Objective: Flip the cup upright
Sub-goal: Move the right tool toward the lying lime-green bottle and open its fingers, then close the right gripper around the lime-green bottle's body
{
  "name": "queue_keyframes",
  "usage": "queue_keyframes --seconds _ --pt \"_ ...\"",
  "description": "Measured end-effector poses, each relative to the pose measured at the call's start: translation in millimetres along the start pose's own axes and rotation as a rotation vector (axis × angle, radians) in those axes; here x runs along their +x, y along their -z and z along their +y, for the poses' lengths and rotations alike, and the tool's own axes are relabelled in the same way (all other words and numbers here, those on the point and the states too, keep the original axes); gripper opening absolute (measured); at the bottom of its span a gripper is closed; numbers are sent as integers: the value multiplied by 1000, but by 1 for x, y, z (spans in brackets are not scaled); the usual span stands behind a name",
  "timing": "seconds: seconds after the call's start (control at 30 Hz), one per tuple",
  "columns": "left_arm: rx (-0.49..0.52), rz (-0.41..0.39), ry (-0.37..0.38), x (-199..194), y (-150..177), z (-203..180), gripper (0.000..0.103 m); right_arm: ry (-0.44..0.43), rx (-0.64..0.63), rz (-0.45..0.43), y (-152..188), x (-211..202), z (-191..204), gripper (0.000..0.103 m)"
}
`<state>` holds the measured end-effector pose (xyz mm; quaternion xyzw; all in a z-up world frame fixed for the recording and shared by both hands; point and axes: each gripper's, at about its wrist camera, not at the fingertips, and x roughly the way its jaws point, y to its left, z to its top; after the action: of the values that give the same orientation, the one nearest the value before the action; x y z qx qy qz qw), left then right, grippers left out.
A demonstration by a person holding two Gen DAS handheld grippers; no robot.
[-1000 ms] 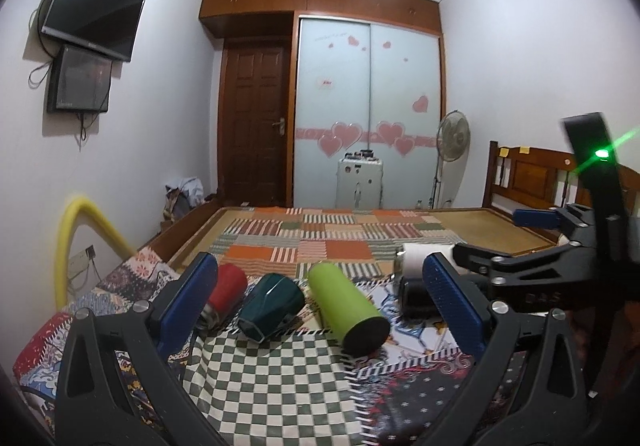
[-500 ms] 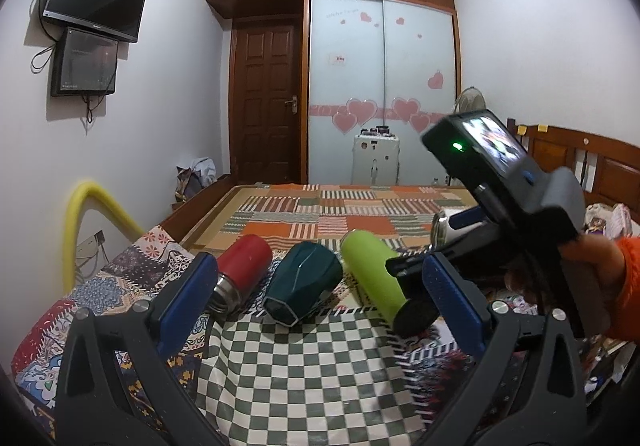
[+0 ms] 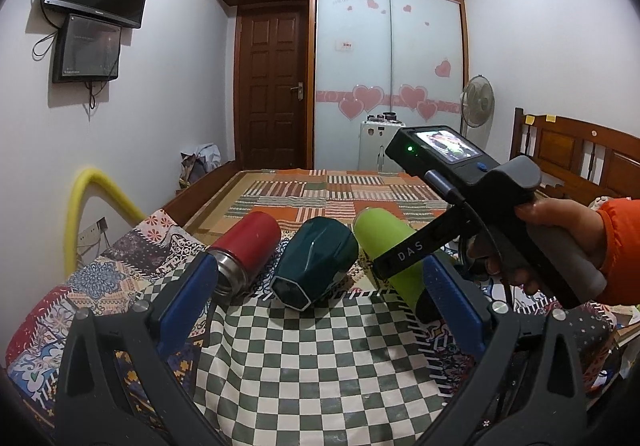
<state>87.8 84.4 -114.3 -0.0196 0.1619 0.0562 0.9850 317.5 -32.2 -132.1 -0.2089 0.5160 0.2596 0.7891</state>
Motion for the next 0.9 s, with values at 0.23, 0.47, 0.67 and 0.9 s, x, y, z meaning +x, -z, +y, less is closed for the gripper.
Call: queue_keyframes --seconds 0.23,0.47,0.67,0.9 --pt "0 5 -11 4 1 0 103 -41 -3 45 -3 7 0 74" --pt "-1 0 -10 3 1 1 103 -51 30 42 -2 6 -3 70" --pt "-8 -3 -9 1 0 1 103 -40 6 26 9 -3 -5 63" --pt "-25 -1 -5 -2 -5 1 103 -41 -11 -6 29 -21 -5 63"
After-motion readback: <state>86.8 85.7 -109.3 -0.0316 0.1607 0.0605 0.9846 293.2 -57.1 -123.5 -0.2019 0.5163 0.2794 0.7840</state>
